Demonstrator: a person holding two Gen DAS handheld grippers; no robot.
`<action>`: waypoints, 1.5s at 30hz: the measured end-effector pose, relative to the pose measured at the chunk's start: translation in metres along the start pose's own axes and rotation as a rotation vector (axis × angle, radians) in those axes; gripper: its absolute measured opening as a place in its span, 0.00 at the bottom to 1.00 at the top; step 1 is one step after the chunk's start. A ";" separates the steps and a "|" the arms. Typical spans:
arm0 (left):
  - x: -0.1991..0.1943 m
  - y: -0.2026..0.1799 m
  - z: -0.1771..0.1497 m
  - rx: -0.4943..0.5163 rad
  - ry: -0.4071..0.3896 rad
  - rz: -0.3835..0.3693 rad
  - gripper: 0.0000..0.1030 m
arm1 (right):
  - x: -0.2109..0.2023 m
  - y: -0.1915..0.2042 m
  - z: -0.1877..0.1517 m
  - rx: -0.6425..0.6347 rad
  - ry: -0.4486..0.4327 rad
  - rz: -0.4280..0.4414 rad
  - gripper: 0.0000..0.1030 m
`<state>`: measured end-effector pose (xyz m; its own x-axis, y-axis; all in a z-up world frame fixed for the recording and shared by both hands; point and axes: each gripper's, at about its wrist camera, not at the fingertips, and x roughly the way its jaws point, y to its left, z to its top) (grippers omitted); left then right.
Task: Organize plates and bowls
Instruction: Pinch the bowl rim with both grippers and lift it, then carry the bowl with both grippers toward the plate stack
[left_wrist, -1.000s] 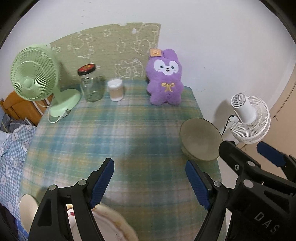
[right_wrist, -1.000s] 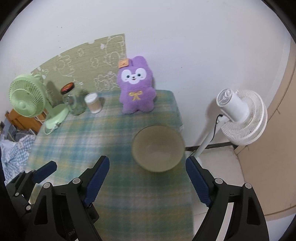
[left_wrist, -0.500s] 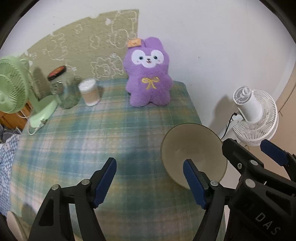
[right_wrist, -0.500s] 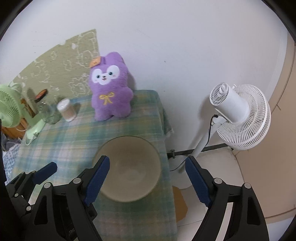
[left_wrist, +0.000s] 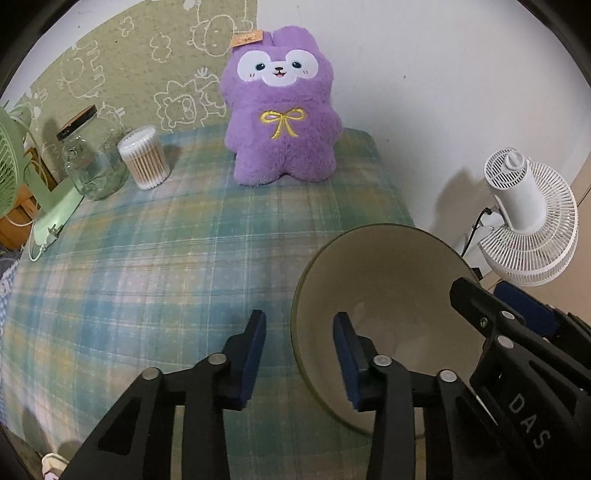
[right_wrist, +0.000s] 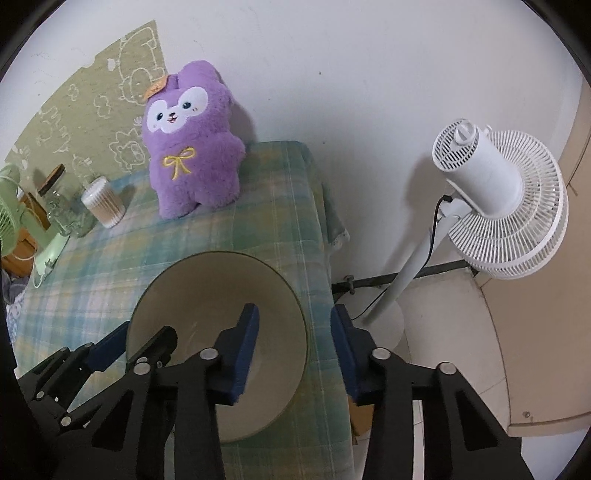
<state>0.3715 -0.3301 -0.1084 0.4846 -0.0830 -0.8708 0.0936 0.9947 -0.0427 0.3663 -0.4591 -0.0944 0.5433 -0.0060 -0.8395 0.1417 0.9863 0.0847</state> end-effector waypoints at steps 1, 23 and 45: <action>0.001 0.000 0.000 0.000 -0.002 0.004 0.32 | 0.002 0.000 0.000 -0.003 0.004 0.000 0.35; 0.010 -0.004 0.003 0.015 0.013 0.002 0.12 | 0.011 0.000 -0.001 0.038 0.064 0.006 0.18; -0.080 0.033 -0.026 -0.017 -0.042 0.010 0.13 | -0.080 0.045 -0.025 0.005 0.017 0.026 0.18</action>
<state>0.3136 -0.2894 -0.0531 0.5213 -0.0754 -0.8500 0.0738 0.9963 -0.0431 0.3081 -0.4105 -0.0365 0.5328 0.0228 -0.8460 0.1314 0.9853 0.1092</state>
